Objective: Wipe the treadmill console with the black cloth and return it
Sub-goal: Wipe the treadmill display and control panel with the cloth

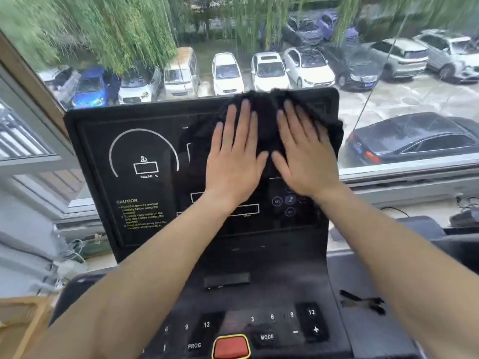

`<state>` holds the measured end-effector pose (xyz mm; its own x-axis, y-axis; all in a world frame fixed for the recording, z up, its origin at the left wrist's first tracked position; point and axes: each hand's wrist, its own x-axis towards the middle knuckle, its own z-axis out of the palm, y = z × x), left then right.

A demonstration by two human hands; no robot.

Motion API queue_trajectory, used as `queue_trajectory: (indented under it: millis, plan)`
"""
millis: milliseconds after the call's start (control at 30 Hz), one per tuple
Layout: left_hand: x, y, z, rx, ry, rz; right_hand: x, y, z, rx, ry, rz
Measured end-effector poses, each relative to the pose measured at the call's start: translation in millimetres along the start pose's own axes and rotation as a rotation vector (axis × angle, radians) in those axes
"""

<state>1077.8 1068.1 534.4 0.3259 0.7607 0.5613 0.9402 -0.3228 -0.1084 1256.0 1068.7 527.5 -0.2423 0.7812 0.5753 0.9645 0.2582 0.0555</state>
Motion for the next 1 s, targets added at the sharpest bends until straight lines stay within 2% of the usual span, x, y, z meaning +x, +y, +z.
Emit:
queue_trajectory:
  millis: [100, 200, 333, 400, 567, 800, 900, 1000]
  plan:
    - [23, 25, -6, -0.011, 0.0, -0.028, 0, 8, -1, 0.014, 0.062, 0.12]
    - [-10, 37, 13, 0.0, -0.039, 0.128, -51, -5, 20, 0.03, 0.024, 0.253]
    - [-98, 33, 47, 0.011, -0.17, 0.342, -150, -34, 53, 0.035, -0.175, 0.181]
    - [-129, 19, 56, 0.047, -0.194, 0.38, -165, -53, 59, 0.07, -0.227, 0.143]
    - [-141, -47, 43, 0.085, -0.147, 0.191, -104, -106, 54, 0.123, -0.142, -0.022]
    - [-181, -122, 28, 0.087, -0.258, -0.209, -59, -183, 60, 0.167, -0.15, -0.273]
    - [-199, -127, 26, 0.067, -0.293, -0.296, -67, -197, 66, 0.102, -0.192, -0.443]
    - [-191, -106, 26, 0.015, -0.305, -0.341, -82, -171, 65, 0.056, -0.203, -0.527]
